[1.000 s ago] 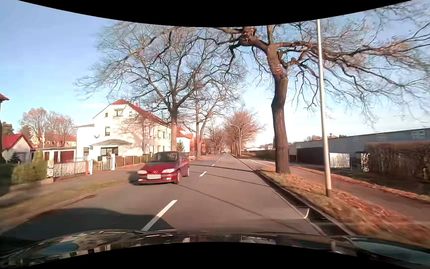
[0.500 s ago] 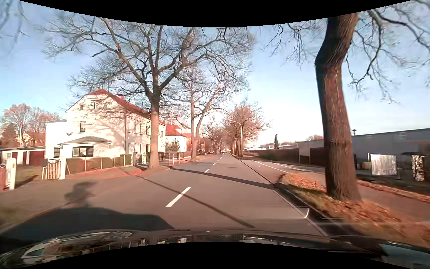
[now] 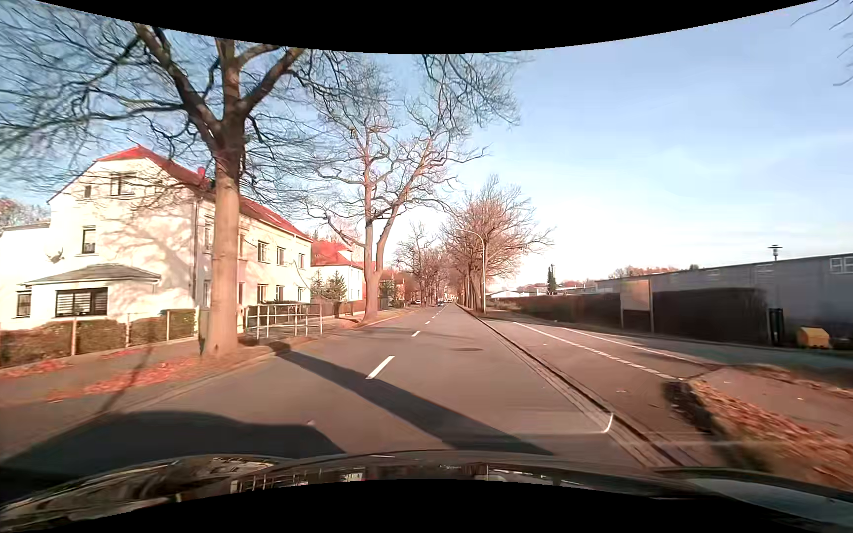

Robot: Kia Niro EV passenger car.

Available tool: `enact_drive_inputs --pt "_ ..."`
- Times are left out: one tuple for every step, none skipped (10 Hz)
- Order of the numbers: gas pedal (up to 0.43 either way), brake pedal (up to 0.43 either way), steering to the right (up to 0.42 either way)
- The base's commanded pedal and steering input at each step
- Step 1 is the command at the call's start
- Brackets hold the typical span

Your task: Follow the waypoints while adhering to traffic rules and regulations

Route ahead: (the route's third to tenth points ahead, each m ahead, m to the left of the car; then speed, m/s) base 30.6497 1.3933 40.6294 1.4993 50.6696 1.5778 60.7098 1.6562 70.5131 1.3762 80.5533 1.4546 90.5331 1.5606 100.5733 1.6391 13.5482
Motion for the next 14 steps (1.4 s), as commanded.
enact_drive_inputs --pt "0.087 0.0 -0.001" --pt "0.087 0.0 -0.001" --pt "0.087 0.0 -0.001" --pt "0.098 0.0 -0.001" --pt "0.098 0.0 -0.001" --pt "0.098 0.0 -0.001" --pt "0.098 0.0 -0.001" --pt "0.098 0.0 -0.001" --pt "0.098 0.0 -0.001" --pt "0.098 0.0 -0.001" --pt "0.098 0.0 -0.001" --pt "0.098 0.0 -0.001" --pt "0.098 0.0 -0.001" --pt "0.11 0.0 -0.001"
